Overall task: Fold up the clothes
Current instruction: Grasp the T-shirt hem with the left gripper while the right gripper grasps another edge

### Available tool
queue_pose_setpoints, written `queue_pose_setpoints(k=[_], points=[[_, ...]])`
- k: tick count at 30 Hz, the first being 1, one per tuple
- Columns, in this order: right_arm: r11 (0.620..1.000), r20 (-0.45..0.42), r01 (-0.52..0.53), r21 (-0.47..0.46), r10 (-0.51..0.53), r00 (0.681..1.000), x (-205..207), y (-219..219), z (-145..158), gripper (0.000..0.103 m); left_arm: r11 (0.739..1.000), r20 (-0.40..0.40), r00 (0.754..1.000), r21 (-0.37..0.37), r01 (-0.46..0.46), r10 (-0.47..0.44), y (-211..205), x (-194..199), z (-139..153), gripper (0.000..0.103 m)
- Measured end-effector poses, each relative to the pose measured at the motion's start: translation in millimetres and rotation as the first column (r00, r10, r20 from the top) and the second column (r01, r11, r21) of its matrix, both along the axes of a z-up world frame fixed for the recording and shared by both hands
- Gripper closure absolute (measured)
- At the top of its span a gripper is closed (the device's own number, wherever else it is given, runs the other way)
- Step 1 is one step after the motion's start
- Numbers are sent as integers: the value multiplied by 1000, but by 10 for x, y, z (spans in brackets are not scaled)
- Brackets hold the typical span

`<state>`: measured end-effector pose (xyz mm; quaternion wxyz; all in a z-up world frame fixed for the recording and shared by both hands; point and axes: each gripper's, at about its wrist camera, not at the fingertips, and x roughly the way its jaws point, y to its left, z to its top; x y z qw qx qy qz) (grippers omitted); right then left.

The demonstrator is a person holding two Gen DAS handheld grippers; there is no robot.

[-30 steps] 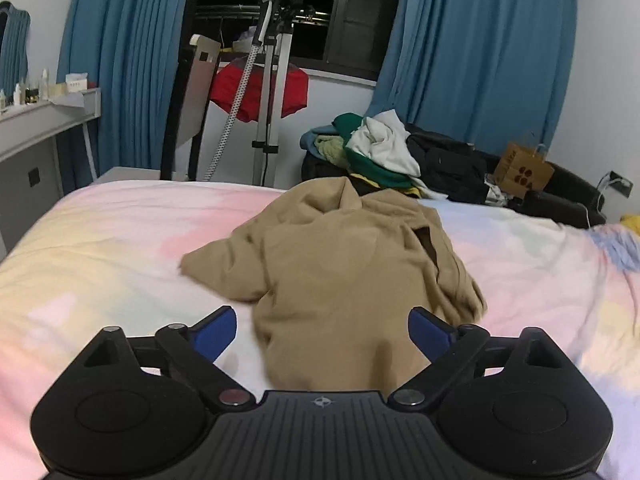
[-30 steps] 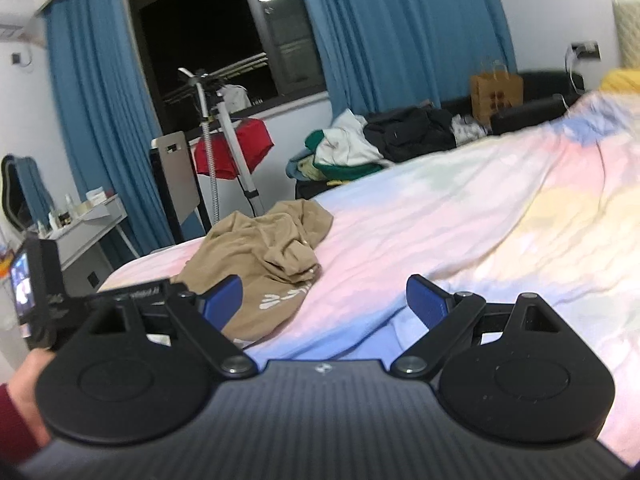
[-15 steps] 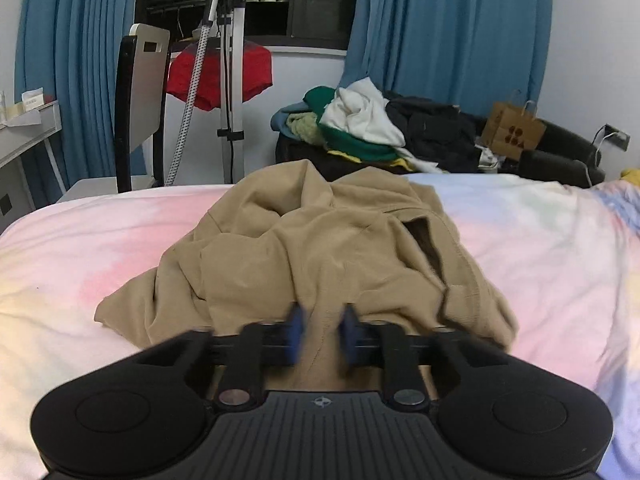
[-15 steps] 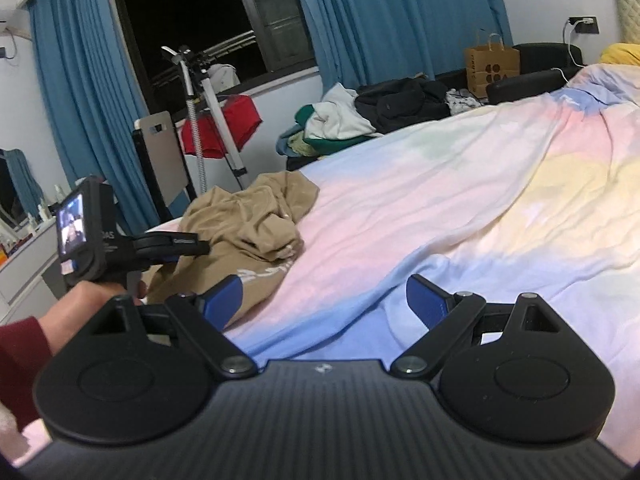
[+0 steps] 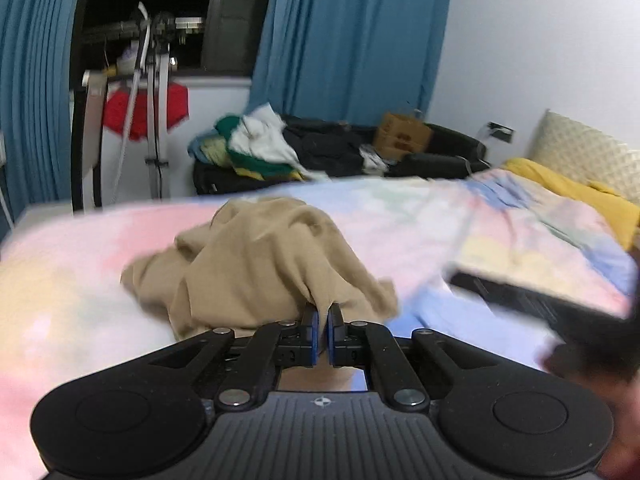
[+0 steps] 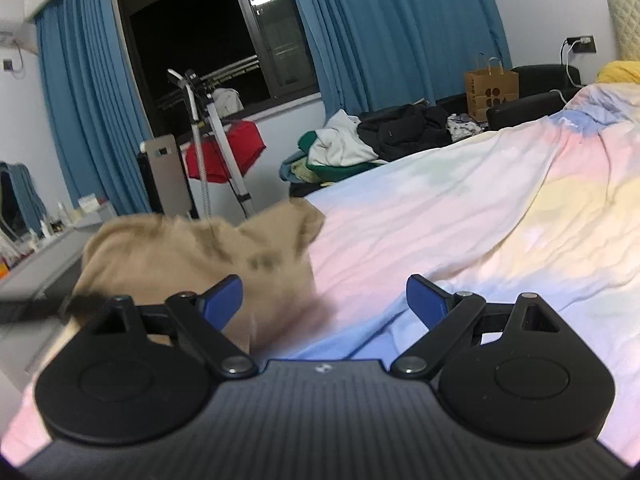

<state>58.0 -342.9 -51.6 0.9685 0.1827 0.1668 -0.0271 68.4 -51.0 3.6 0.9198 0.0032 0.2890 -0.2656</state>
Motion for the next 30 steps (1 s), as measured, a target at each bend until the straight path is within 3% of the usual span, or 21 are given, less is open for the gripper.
queue_pose_setpoints(k=[2,6,8,13,18,20,22,24,30], points=[[1000,-8,-9,30,9,1000,-46,-19,7,13,1000,-52,999,23,12,-11,75,-280,-128,99],[986,-68,-20,167,31,997,-63,-123,-76,13,991,-64,998,134,0,9,210,-544,-506,98],[976,-112,-18,219,43,993,-31,-159,-148,29,993,-100,995,120,-16,28,312,-544,-609,98],[958,-195,-1,285,59,979,149,-146,-356,30,995,-144,988,88,-35,47,473,-524,-661,98],[932,-240,1,363,93,966,405,-82,-546,32,993,-179,982,110,-36,55,499,-420,-770,97],[932,-276,5,364,102,956,532,-27,-642,45,993,-193,979,110,-44,65,447,-326,-803,97],[927,-329,7,374,126,936,618,43,-775,73,993,-199,977,106,-49,70,430,-288,-813,97],[918,-346,-3,397,153,926,614,82,-828,86,994,-200,977,98,-54,73,427,-276,-812,97],[887,-262,-61,458,200,944,416,90,-668,94,996,-139,988,54,-66,73,459,-358,-688,92]])
